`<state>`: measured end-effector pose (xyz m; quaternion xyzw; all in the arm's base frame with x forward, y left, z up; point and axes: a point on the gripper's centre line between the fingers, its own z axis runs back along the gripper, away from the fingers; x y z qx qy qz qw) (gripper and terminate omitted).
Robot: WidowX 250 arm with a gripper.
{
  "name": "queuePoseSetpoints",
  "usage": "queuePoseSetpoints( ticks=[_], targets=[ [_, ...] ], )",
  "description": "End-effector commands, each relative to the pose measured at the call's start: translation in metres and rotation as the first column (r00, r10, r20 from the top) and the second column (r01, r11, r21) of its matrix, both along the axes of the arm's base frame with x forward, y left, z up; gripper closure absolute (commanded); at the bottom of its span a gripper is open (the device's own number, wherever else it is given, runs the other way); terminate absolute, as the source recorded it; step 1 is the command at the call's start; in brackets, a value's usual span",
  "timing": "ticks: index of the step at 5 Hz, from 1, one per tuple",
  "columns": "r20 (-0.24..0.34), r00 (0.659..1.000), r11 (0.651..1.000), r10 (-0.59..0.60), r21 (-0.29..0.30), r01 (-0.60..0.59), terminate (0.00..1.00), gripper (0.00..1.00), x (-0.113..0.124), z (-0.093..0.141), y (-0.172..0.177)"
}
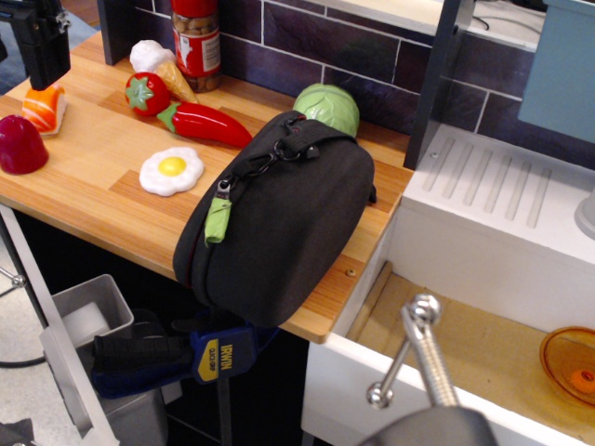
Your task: Zip zipper bag
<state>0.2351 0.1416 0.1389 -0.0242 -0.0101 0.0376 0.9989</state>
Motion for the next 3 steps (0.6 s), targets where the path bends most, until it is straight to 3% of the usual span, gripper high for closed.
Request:
queuePoseSetpoints(
  ticks=[1,2,3],
  targets=[
    [0.000,1.000,1.000,0.000,0.000,0.000,0.00,0.00,0.000,0.000,0.000],
    [-0.039,0.999,0.999,-0.018,-0.048,0.016,0.00,0.00,-0.008,0.005,-0.027],
    [-0.035,0.999,0.994,-0.013,-0.105,0.009,0.00,0.00,-0.022,0.011,-0.063]
  ],
)
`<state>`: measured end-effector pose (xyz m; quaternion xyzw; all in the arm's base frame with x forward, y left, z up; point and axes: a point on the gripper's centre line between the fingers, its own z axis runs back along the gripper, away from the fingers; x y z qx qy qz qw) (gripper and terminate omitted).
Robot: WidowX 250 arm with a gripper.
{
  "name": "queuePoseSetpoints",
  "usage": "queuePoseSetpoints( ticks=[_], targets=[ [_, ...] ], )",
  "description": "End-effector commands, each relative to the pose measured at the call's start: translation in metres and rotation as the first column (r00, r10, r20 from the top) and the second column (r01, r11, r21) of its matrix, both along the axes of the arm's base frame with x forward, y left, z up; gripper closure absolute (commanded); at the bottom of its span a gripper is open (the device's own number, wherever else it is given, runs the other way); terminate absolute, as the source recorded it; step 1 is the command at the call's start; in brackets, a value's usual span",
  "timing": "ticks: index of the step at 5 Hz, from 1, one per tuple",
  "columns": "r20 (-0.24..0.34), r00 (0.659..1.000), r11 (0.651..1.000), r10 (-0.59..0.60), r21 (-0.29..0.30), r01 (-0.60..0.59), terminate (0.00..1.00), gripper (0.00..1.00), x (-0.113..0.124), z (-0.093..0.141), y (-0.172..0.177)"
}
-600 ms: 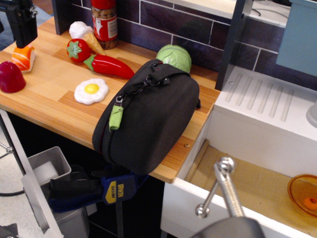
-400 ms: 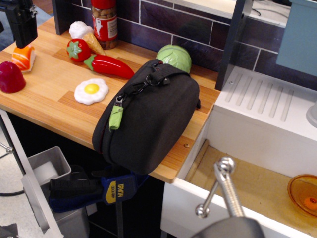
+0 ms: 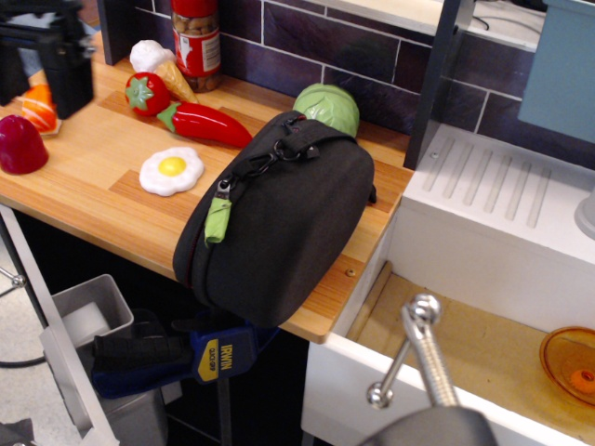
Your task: Zip zipper bag
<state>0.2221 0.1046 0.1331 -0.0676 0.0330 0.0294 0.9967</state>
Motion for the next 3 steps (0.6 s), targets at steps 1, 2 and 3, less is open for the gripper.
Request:
queuePoseSetpoints(
  ticks=[1,2,3],
  targets=[
    [0.060,0.998,0.999,0.011,-0.038,-0.009,0.00,0.00,-0.019,0.011,-0.057],
    [0.132,0.991,0.999,0.024,-0.032,-0.020,0.00,0.00,-0.021,0.002,-0.078],
    [0.118,0.992,0.999,0.055,-0.004,-0.055,0.00,0.00,-0.016,-0.015,-0.093]
  ],
)
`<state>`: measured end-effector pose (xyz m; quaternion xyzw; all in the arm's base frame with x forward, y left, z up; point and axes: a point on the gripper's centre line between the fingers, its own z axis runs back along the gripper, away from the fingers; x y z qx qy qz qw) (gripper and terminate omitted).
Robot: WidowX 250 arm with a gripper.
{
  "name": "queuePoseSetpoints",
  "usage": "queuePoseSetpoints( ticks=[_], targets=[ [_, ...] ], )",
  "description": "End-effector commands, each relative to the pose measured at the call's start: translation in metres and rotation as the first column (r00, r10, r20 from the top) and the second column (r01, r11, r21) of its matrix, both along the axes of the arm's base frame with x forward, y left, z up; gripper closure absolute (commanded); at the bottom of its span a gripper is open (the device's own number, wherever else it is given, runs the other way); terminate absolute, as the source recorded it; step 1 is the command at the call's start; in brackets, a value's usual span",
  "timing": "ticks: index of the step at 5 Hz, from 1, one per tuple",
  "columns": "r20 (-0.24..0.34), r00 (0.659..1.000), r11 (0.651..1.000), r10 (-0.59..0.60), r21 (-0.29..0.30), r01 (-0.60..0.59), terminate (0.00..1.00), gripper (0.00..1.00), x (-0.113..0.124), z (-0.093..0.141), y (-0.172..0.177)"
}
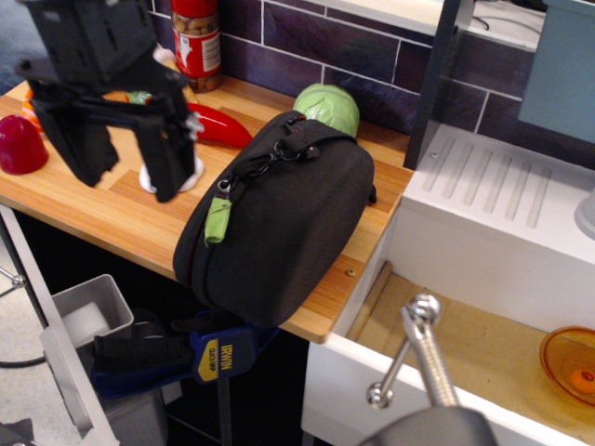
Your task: Zip zipper bag
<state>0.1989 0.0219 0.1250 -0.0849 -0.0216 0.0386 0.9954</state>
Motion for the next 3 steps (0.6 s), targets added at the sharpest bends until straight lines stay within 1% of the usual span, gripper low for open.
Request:
queuePoseSetpoints(
  ticks=[1,2,3],
  targets=[
    [0.020,0.998,0.997,0.055,0.047,-0.056,0.00,0.00,0.011,-0.016,-0.020],
    [0.021,0.998,0.996,0.065,0.065,-0.066,0.00,0.00,0.015,-0.026,-0.030],
    [-0.001,0.998,0.994,0.066,0.082,-0.066,0.00,0.00,0.015,-0.030,-0.039]
  ],
)
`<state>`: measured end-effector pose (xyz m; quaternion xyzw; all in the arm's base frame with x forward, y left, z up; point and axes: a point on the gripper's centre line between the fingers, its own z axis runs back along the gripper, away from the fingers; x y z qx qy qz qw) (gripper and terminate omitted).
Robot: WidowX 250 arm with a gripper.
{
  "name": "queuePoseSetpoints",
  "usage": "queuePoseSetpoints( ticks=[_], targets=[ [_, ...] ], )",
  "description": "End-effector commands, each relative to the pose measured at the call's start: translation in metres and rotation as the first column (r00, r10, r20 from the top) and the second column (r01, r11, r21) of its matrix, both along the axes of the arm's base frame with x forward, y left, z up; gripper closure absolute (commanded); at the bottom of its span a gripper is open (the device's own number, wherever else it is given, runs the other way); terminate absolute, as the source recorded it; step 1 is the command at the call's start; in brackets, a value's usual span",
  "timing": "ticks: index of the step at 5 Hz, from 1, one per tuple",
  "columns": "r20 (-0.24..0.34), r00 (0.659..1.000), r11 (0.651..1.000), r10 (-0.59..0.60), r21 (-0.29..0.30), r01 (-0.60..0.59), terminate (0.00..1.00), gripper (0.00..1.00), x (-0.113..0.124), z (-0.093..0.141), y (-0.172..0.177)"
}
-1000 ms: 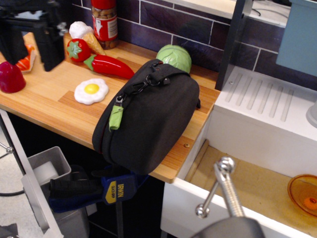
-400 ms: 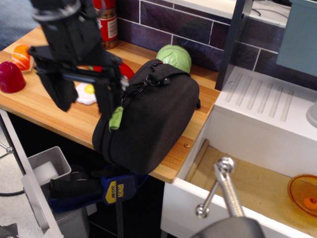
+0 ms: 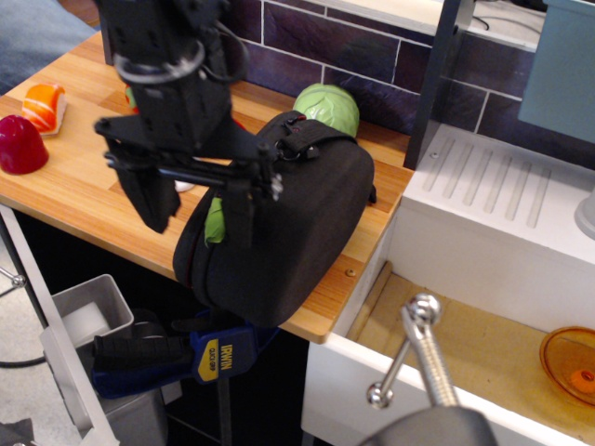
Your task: Zip zipper bag
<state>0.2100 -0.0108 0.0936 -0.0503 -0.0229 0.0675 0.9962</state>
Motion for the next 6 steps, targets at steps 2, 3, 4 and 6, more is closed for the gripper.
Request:
queuePoseSetpoints(
  ticks=[2,3,4,6],
  targets=[
    [0.036,0.999,0.999,0.024,0.043,-0.026,0.00,1.00,0.010,-0.006,-0.006],
    [0.045,0.999,0.999,0.013,0.037,-0.014,0.00,1.00,0.010,0.002,-0.004],
    [-0.003,1.000,0.999,0.011,0.039,-0.011,0.00,1.00,0.013,0.001,0.001],
    [-0.110,0.992,0.993,-0.055,0.100,0.066,0.00,1.00,-0.029,-0.012,0.012]
  ],
)
